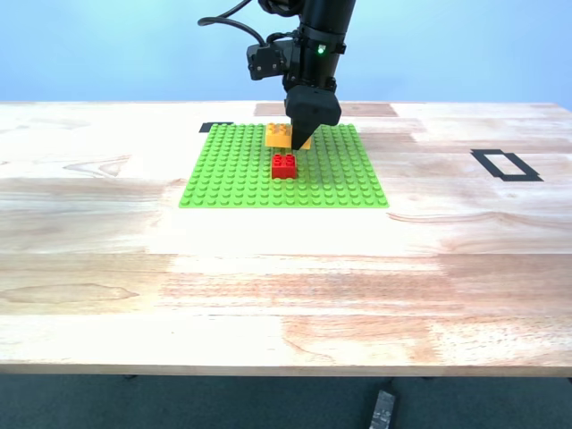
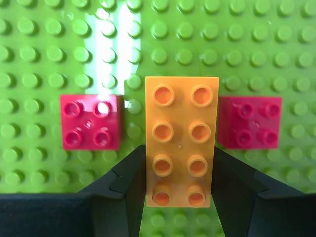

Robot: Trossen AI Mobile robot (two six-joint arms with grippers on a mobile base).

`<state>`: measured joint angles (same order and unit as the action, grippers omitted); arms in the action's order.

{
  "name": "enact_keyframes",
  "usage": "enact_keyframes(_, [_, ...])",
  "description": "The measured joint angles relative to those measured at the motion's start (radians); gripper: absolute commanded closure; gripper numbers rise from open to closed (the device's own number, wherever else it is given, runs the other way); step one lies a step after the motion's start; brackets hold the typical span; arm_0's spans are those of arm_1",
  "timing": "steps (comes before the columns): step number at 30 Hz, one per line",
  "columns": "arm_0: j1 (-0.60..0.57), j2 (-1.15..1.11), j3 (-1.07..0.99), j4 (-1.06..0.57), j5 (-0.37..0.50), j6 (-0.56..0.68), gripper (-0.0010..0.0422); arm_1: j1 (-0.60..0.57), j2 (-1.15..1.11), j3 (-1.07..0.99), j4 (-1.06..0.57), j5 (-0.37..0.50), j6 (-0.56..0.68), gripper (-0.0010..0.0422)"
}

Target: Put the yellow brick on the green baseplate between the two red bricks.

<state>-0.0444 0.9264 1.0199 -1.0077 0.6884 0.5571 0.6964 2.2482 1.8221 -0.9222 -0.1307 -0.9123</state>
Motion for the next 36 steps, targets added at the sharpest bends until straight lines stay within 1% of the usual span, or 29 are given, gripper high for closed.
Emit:
enact_keyframes(6, [0.000, 0.000, 0.000, 0.001, 0.000, 0.000, 0.0412, 0.001, 0.001, -0.003, 0.018, -0.019, 0.013, 0.0413])
enact_keyframes(20, [0.000, 0.000, 0.000, 0.002, 0.000, 0.019, 0.0412, -0.003, 0.003, -0.032, 0.026, -0.029, 0.020, 0.0413])
enact_keyframes(29, [0.000, 0.000, 0.000, 0.002, 0.000, 0.019, 0.0412, 0.010, 0.003, -0.062, 0.058, -0.019, 0.021, 0.0412])
enact_keyframes(32, [0.000, 0.000, 0.000, 0.002, 0.000, 0.019, 0.0412, 0.010, 0.003, -0.063, 0.065, -0.010, 0.021, 0.0400])
enact_keyframes(36, [0.000, 0.000, 0.000, 0.002, 0.000, 0.019, 0.0412, 0.009, 0.003, -0.064, 0.069, 0.007, 0.021, 0.0359])
